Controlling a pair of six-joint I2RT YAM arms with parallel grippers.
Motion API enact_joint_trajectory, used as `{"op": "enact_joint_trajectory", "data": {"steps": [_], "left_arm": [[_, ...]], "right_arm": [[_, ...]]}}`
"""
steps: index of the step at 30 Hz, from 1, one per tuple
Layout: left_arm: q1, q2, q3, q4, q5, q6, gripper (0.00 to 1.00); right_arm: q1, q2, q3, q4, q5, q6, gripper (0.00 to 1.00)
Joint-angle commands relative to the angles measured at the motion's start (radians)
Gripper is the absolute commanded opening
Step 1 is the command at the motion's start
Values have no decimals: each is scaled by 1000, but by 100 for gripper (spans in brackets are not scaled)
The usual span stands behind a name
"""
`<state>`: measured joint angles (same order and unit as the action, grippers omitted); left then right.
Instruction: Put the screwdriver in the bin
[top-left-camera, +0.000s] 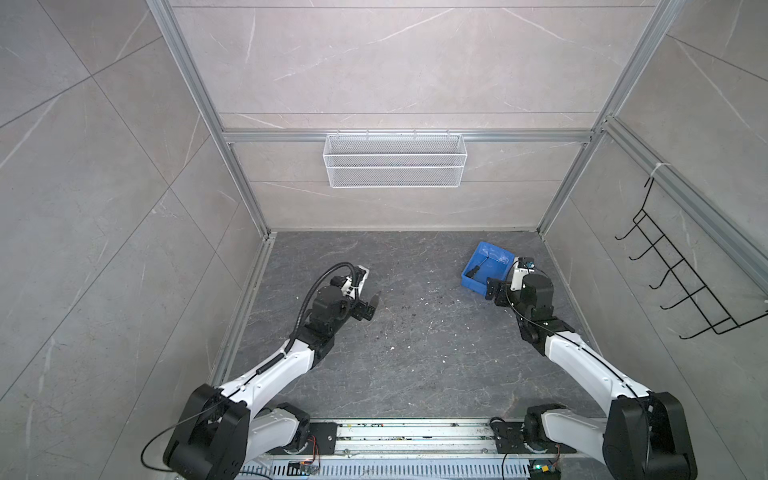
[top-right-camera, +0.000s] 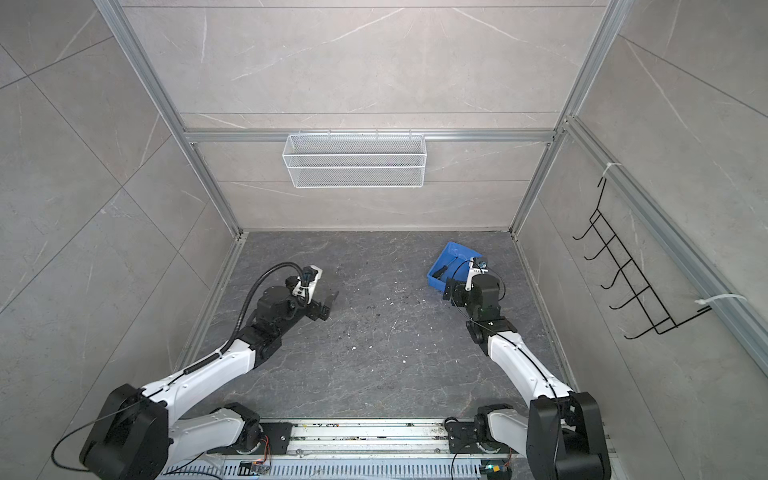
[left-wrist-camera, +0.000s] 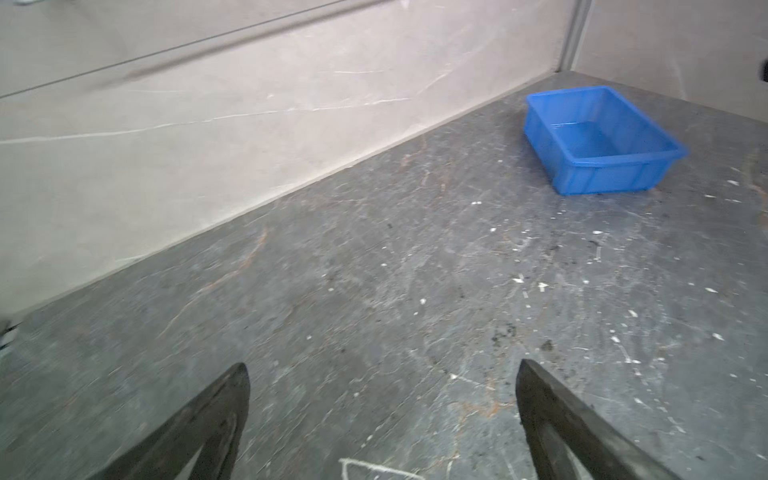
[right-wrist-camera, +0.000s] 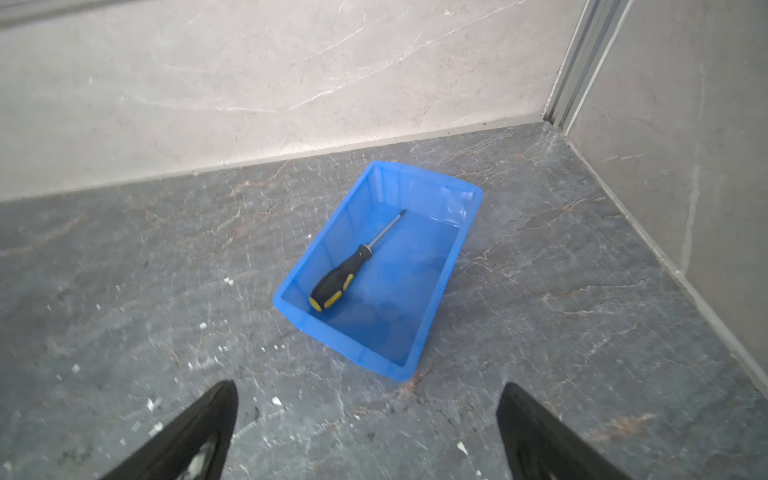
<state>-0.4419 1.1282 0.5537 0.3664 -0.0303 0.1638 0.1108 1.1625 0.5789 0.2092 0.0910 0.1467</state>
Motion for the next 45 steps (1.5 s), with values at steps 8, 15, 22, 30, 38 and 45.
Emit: {"op": "enact_joint_trajectory", "data": {"steps": [8, 15, 22, 30, 38, 45], "left_arm": [[229, -79, -220, 149, -224, -12, 100], [352, 129, -256, 377, -174, -63, 100], [431, 325, -205, 473, -108, -131, 100], [497, 374, -184, 461, -24, -176, 100], [498, 373, -189, 472, -34, -175, 100], [497, 374, -189, 473, -33, -176, 100]], "right_arm": [[0, 110, -213, 450, 53, -126, 99], [0, 249, -205, 555, 42, -144, 99], [0, 341, -224, 664, -11, -162, 99], [0, 352, -216, 659, -17, -160, 99], [0, 355, -216, 663, -17, -161, 99], [0, 356, -214, 661, -19, -160, 99]]}}
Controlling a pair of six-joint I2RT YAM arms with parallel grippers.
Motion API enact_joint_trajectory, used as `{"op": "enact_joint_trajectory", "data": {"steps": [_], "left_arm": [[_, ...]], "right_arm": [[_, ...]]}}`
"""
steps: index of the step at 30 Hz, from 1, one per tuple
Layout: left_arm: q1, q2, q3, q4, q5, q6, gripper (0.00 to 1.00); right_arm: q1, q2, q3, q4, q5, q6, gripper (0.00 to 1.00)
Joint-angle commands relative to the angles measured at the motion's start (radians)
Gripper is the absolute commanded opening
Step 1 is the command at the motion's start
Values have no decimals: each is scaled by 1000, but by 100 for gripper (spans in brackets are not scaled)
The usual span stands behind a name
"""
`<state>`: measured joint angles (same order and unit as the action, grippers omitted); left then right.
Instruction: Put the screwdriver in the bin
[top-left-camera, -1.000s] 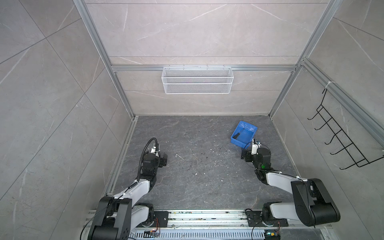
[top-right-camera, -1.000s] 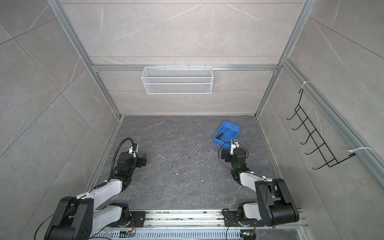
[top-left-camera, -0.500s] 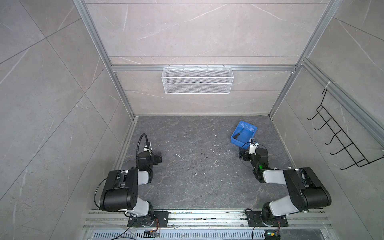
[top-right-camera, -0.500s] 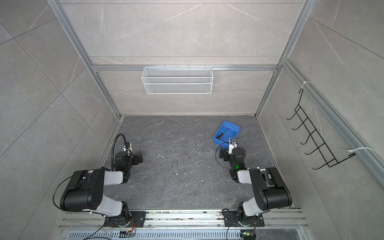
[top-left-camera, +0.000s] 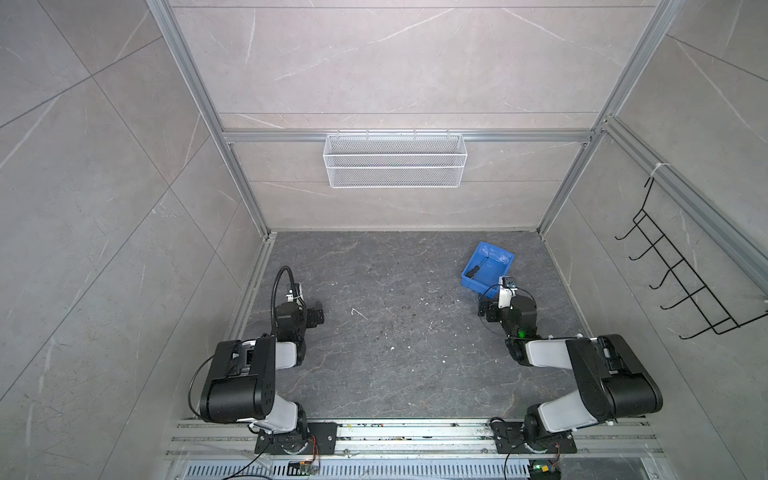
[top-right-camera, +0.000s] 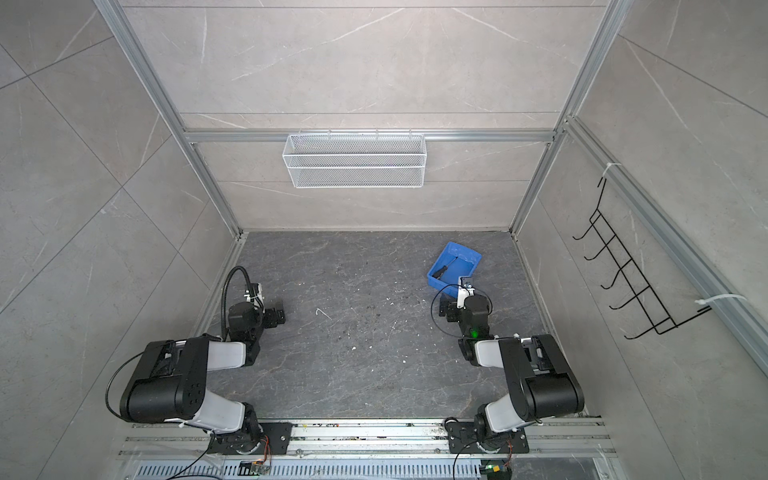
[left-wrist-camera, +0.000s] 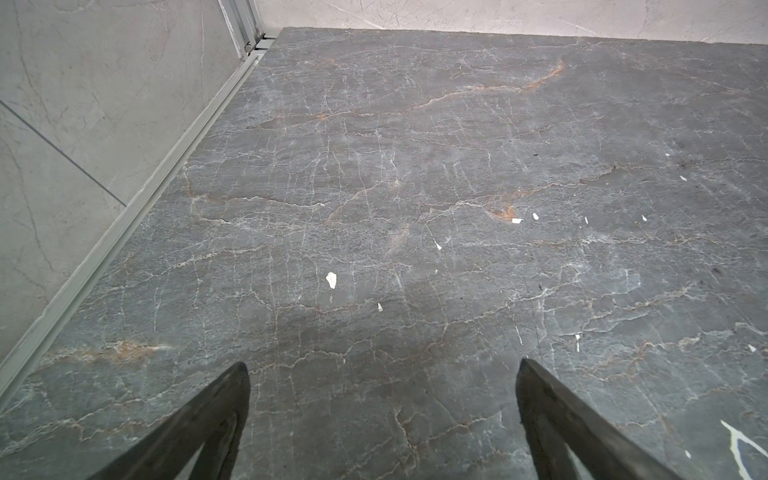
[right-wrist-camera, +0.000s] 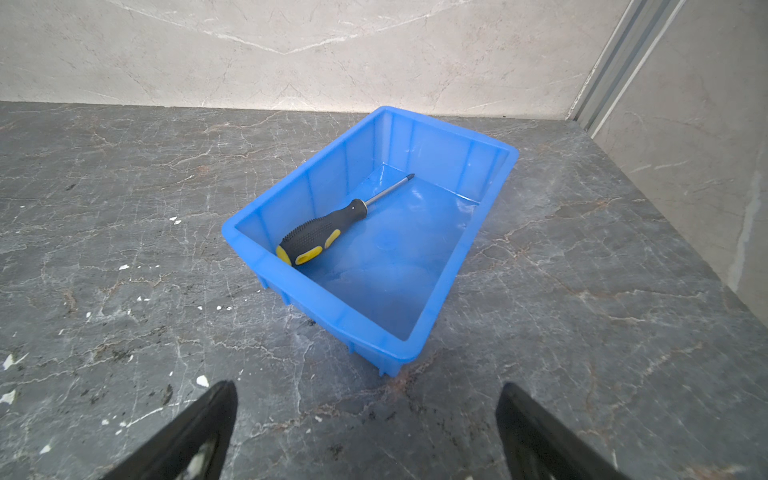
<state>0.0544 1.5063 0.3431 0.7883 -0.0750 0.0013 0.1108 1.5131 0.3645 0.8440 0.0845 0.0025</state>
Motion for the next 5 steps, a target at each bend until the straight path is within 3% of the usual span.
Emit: {"op": "enact_joint_trajectory", "data": {"steps": [1, 5], "left_arm": [[1, -4, 22, 52, 12, -13, 100], [1, -4, 22, 51, 11, -13, 100]], "right_arm": [[0, 6, 2, 24, -12, -16, 99], [0, 6, 1, 25, -12, -16, 99]]}}
